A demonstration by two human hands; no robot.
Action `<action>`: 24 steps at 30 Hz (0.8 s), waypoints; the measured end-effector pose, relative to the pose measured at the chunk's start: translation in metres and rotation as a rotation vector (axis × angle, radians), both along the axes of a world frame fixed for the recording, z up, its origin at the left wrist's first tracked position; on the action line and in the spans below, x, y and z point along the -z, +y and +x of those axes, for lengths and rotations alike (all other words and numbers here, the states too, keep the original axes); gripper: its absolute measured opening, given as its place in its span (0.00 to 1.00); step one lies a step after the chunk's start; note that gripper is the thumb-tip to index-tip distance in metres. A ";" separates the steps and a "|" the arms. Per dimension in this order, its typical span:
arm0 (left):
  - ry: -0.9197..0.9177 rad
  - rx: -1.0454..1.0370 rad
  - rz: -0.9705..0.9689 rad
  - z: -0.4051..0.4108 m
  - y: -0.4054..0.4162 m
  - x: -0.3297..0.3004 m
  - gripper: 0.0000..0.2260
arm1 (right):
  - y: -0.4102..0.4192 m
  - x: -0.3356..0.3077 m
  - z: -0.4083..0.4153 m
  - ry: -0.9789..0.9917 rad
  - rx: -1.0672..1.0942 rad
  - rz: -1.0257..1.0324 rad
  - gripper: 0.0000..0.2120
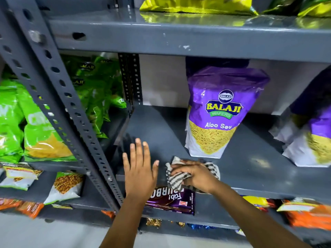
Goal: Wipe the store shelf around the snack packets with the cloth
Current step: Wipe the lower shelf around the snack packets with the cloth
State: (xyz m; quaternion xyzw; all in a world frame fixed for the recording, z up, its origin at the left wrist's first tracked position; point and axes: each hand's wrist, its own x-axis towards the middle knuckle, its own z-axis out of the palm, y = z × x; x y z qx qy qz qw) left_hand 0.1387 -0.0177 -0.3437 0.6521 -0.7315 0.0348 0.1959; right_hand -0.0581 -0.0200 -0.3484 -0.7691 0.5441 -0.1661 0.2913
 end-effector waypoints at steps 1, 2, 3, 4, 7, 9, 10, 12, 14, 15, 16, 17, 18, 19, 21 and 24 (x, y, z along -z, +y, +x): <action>0.021 -0.005 0.041 -0.005 -0.006 0.007 0.29 | 0.006 0.000 -0.011 -0.013 0.022 0.011 0.22; 0.032 -0.021 0.096 -0.008 -0.012 0.014 0.29 | 0.013 -0.001 -0.022 -0.024 0.047 0.021 0.23; 0.029 -0.044 0.146 -0.009 -0.019 0.021 0.29 | 0.019 0.000 -0.033 -0.031 0.070 0.025 0.23; 0.022 -0.070 0.183 -0.006 -0.025 0.026 0.29 | 0.025 0.000 -0.043 -0.039 0.091 0.028 0.23; 0.016 -0.125 0.270 0.003 -0.037 0.031 0.31 | 0.040 -0.005 -0.073 -0.055 0.175 0.054 0.23; 0.005 -0.121 0.295 0.006 -0.039 0.034 0.30 | 0.050 -0.010 -0.085 -0.065 0.255 0.074 0.24; 0.011 -0.118 0.291 0.006 -0.040 0.034 0.30 | 0.055 -0.012 -0.087 -0.068 0.298 0.065 0.24; 0.041 -0.112 0.273 0.006 -0.040 0.034 0.31 | 0.059 -0.022 -0.075 -0.157 0.380 0.081 0.23; 0.057 -0.106 0.268 0.006 -0.039 0.033 0.32 | 0.047 -0.040 -0.040 -0.293 0.387 0.089 0.22; 0.052 -0.106 0.272 0.007 -0.039 0.033 0.32 | 0.032 -0.049 -0.017 -0.305 0.356 0.048 0.20; 0.044 -0.107 0.275 0.008 -0.039 0.034 0.32 | 0.011 -0.058 0.006 -0.280 0.324 -0.021 0.19; 0.038 -0.107 0.276 0.008 -0.040 0.035 0.32 | -0.015 -0.065 0.029 -0.217 0.326 -0.099 0.19; 0.041 -0.107 0.276 0.009 -0.041 0.036 0.32 | -0.044 -0.071 0.049 -0.130 0.385 -0.173 0.20; 0.048 -0.111 0.277 0.009 -0.041 0.036 0.32 | -0.070 -0.075 0.065 -0.053 0.463 -0.221 0.21; 0.063 -0.120 0.273 0.009 -0.043 0.040 0.32 | -0.115 -0.064 0.080 0.071 0.537 -0.158 0.25; 0.079 -0.125 0.267 0.008 -0.043 0.044 0.32 | -0.140 -0.021 0.084 0.228 0.497 0.074 0.31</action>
